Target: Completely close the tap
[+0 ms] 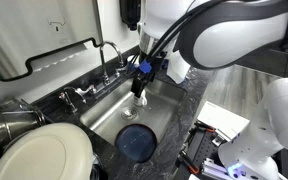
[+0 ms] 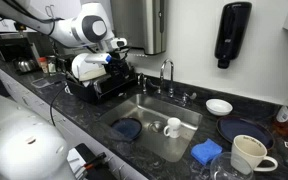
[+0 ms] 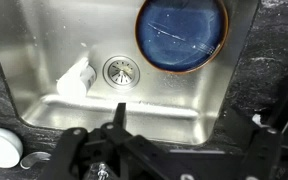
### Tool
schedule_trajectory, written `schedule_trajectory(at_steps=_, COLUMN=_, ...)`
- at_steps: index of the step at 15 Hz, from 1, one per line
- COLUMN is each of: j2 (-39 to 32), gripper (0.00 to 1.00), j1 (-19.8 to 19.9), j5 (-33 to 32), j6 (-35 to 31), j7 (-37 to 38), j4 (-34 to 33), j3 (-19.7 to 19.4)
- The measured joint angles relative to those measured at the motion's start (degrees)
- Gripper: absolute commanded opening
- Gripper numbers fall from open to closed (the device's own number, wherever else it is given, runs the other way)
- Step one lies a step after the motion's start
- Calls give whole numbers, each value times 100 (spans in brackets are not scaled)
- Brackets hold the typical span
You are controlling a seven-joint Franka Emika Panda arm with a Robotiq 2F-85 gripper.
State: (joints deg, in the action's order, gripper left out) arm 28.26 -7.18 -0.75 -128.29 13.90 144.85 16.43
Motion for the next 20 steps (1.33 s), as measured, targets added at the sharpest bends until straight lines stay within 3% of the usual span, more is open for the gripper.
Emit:
schedule_trajectory(at_steps=4, j2=-6, gripper=100, j1=-7, j5=-97, j6=-9, j7=-43, j4=0, j3=-44)
schedule_trajectory(at_steps=7, j2=-111, gripper=100, j1=-1, j5=-403, j6=-289, j7=-476, j4=23, j3=-248)
schedule_trajectory(at_steps=11, j2=-537, gripper=100, j1=-10, j5=-671, j6=-895, j7=-1740, j4=34, j3=-671)
schedule_trajectory(at_steps=16, j2=-916, gripper=100, j1=75, j5=-1290, j6=-979, j7=-2967, j4=-148, j3=-1240)
schedule_trajectory(at_steps=20, j2=-1194, gripper=100, j1=167, j5=-1649, j6=-1701, j7=-4375, j4=-433, j3=-1788)
